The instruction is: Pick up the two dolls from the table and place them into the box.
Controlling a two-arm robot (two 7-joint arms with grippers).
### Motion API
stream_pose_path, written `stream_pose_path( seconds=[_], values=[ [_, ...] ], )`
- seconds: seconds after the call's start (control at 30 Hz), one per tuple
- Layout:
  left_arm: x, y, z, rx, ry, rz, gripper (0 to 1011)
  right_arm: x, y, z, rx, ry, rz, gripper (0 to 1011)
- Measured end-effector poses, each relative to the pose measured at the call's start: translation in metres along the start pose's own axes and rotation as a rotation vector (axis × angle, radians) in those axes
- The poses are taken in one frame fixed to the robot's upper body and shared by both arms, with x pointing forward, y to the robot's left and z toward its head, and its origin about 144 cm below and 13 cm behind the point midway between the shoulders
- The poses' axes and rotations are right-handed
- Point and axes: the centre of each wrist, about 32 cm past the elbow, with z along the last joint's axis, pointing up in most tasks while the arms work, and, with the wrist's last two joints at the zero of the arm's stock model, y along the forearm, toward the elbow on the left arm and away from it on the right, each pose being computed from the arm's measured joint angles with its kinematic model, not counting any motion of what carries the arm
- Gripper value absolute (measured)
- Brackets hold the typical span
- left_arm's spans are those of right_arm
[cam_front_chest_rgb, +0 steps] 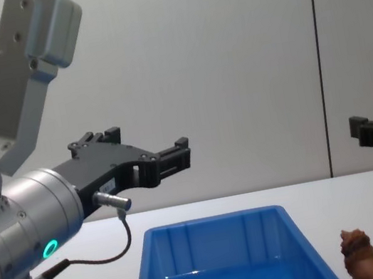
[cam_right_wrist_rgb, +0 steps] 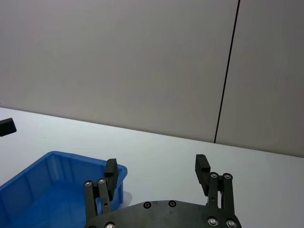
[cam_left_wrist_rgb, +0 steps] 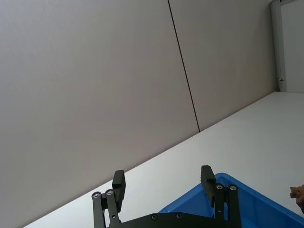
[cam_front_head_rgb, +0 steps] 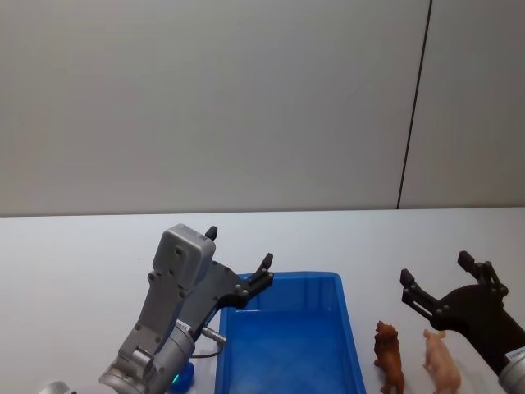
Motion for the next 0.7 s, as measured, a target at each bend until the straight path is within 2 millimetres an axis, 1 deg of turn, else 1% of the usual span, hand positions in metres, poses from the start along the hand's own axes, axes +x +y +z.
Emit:
stream_pose_path(
  seconds=[0.7],
  values=[
    [0.0, 0.0, 0.0, 0.0, 0.0, 0.0, 1002, 0.0, 0.0, 0.0, 0.0, 0.0, 0.0, 1001]
  ],
)
